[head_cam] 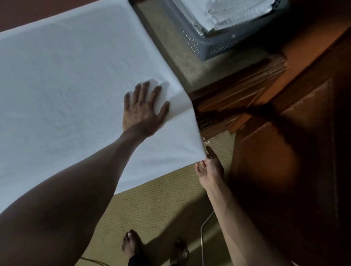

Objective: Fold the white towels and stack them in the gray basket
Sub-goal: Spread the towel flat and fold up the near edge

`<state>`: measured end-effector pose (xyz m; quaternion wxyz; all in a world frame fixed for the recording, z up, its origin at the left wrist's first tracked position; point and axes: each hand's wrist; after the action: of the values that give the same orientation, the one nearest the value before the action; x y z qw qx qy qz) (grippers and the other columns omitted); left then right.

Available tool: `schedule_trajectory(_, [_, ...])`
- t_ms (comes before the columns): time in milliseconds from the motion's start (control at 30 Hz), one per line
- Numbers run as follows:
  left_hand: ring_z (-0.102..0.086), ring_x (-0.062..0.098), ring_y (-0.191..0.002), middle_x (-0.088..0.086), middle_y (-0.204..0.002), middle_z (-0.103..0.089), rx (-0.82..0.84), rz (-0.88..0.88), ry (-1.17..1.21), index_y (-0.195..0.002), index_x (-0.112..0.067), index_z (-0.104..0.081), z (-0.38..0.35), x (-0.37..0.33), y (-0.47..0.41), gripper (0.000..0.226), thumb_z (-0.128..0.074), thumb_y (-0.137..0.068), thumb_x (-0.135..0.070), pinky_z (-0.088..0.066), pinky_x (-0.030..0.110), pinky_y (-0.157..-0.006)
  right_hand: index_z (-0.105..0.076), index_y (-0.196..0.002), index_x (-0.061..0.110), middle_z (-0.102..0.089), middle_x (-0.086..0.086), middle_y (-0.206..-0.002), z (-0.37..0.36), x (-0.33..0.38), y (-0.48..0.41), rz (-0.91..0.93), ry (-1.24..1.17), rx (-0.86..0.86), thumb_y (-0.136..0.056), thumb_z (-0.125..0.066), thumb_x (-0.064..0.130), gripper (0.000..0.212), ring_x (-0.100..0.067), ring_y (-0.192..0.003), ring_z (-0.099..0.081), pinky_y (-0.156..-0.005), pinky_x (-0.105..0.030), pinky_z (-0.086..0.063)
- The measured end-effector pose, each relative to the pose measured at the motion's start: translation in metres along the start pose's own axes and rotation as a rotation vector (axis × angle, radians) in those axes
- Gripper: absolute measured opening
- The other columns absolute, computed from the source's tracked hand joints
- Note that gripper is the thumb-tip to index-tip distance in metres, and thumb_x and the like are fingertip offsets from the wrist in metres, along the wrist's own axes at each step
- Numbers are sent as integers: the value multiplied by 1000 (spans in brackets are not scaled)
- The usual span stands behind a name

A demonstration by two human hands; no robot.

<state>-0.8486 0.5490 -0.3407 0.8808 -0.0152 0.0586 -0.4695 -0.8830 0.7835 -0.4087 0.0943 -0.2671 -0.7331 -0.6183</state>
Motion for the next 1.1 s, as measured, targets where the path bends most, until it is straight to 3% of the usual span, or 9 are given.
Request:
schedule_trajectory(133, [-20,28,-153,5,-166,-25,14,-2,-1,-158,-31,-28,2,-1,0,68,-19,-100,-68,-23,52,-120,-69,-109,24,-69,-1,-105,0,5,15,19,126,96,-106,-51,28,18,-11,-94,-61,-87,-30,-49])
schedule_trajectory(200, [-17,27,-154,5,-167,-23,22,5,3,-158,-32,-27,4,-1,0,70,-17,-100,-68,-21,52,-121,-70,-108,23,-70,2,-104,3,3,17,69,255,161,-99,-62,41,21,-12,-99,-63,-91,-30,-50])
schedule_trajectory(400, [-16,27,-155,4,-168,-22,22,15,14,-159,-33,-26,4,-2,2,71,-15,-99,-69,-19,53,-122,-67,-83,-2,-67,-12,-78,12,-5,8,392,620,85,-92,-75,29,33,-23,-72,-64,-89,-60,-52])
schedule_trajectory(533, [-16,27,-156,5,-168,-22,17,16,29,-159,-32,-28,2,-3,2,71,-18,-100,-69,-17,54,-123,-65,-69,13,-67,5,-70,16,2,-2,444,745,-21,-89,-78,32,31,-18,-74,-63,-72,-35,-50])
schedule_trajectory(700, [-14,25,-157,3,-168,-24,19,18,116,-157,-32,-33,3,-1,1,69,-26,-99,-70,-12,53,-125,-74,-83,14,-72,-6,-90,8,0,-8,433,914,-138,-94,-73,32,21,-23,-90,-66,-78,-30,-49])
schedule_trajectory(833, [-34,18,-149,0,-158,-45,43,68,479,-139,-28,-59,16,10,3,52,-50,-96,-56,-23,45,-123,-70,-110,4,-67,-11,-97,-11,-11,-11,268,897,-177,-102,-57,41,40,-29,-91,-64,-89,-48,-57])
schedule_trajectory(933, [-64,11,-111,-6,-119,-72,-53,171,883,-117,-18,-72,44,32,25,31,-58,-100,-39,-50,32,-95,-53,-128,4,-58,-15,-103,-41,-15,2,25,649,-138,-108,-44,41,43,-26,-92,-62,-95,-43,-54])
schedule_trajectory(1033, [-67,8,-75,-9,-86,-73,-171,294,1023,-96,-18,-71,63,57,71,25,-57,-103,-37,-53,28,-69,-45,-143,0,-60,-16,-104,-68,-33,11,-45,537,-50,-108,-36,48,60,-25,-85,-61,-94,-41,-50])
schedule_trajectory(1100, [-64,17,-65,-2,-73,-68,-239,423,1053,-87,-17,-68,63,74,107,31,-57,-104,-39,-51,34,-61,-38,-152,4,-58,-19,-133,-86,-46,11,-96,447,17,-107,-30,56,69,-29,-107,-62,-100,-44,-46])
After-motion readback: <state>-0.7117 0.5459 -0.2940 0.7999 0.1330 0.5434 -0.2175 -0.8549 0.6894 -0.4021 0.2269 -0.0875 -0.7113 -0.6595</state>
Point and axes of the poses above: each hand's wrist, its own y-axis away from the middle knuckle, its own z-axis out of the back of the hand, x = y × z
